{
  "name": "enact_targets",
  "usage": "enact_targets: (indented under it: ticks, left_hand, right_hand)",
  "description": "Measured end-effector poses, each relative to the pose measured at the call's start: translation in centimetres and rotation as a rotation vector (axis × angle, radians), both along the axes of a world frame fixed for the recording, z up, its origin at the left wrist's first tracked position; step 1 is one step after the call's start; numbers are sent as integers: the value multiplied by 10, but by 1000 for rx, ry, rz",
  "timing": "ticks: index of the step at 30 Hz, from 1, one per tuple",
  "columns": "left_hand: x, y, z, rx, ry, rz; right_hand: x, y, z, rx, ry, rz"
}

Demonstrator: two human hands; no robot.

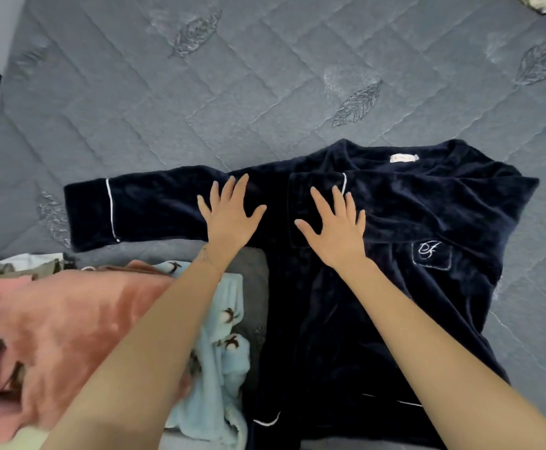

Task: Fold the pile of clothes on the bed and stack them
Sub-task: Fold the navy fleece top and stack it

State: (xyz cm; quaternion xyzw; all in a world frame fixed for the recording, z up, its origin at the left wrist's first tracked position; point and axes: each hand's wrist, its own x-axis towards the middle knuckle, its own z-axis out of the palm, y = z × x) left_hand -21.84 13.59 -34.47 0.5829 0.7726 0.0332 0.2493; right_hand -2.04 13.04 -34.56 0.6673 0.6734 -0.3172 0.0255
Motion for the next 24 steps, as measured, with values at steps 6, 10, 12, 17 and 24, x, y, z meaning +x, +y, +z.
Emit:
enact_targets:
  ticks: [6, 10, 12, 17, 24]
  left_hand:
    - [-65, 15, 29, -78, 149, -135]
    - [-115, 15, 37, -40, 193, -206]
    - [-141, 10, 35, -51, 197, -193]
    - [-206, -9, 17, -109, 134, -8]
    - [-283, -35, -13, -253, -32, 408]
  right_hand:
    - [-74, 9, 27, 51, -43, 52]
    - [-122, 14, 34, 94, -38, 32]
    - [-142, 14, 35, 115, -41, 33]
    - [-182, 15, 26, 113, -50, 73]
    - [-224, 14, 1, 106, -46, 127]
